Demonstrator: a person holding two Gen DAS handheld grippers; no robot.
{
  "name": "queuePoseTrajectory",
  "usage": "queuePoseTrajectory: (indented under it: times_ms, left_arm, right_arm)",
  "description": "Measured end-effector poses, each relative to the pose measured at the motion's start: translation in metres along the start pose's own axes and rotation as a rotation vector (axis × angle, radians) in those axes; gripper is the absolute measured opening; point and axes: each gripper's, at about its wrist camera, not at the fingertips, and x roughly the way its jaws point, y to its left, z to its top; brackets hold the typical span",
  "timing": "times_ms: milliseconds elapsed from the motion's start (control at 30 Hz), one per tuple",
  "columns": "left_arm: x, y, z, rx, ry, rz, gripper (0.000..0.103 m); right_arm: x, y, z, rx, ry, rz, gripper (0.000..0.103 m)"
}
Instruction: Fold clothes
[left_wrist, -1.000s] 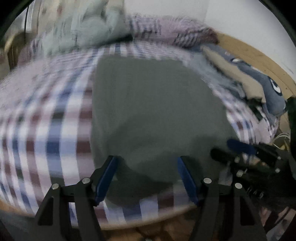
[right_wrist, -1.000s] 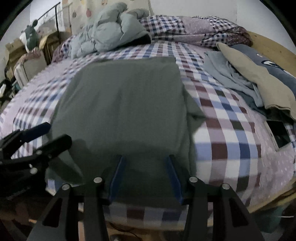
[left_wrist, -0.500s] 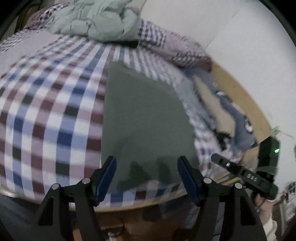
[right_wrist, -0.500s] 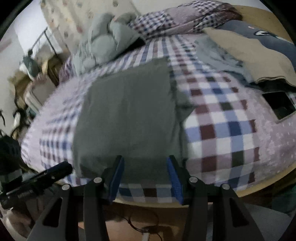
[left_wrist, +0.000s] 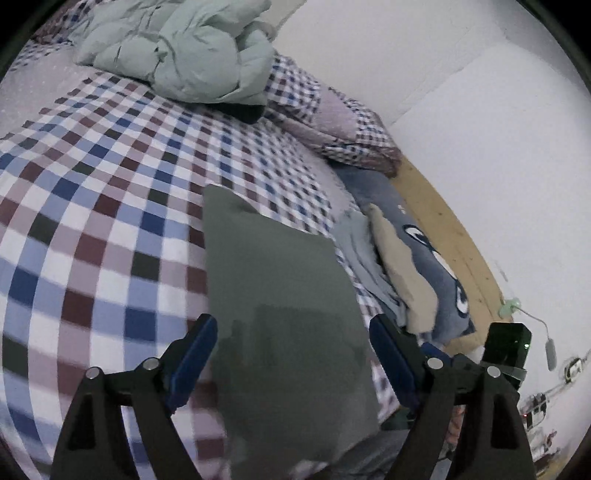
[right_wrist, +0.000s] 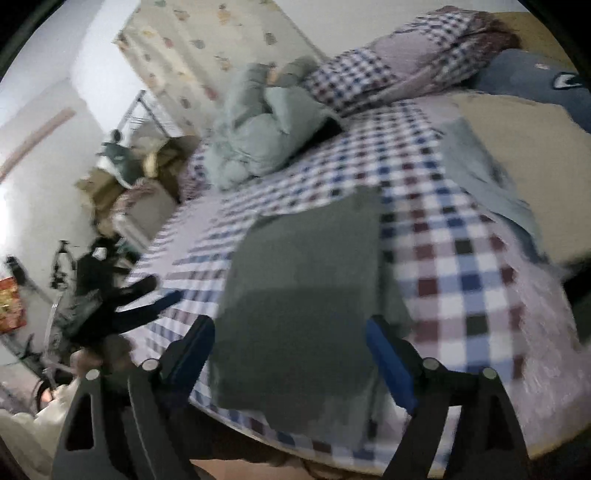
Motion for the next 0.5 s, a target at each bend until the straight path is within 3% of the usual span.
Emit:
queuePoseTrajectory:
  times_ms: [200, 367, 500]
  left_arm:
    - [0.031, 0.026, 0.03, -0.026, 0.03, 0.015, 0.089]
    - [0.056, 0.035, 0.049, -0.012, 0.051, 0.041, 0.09]
    - [0.076, 0.043, 0.063, -0.001, 0.067, 0.062, 0.09]
  right_arm:
    - [0.028, -0.018, 0.029, -0.013, 0.016, 0.006, 0.09]
    - [0.063, -0.058, 0.06, 0.067, 0.069, 0.059, 0.094]
    - [0.094, -0.082, 0.081, 0.086, 0.098, 0.044, 0.097]
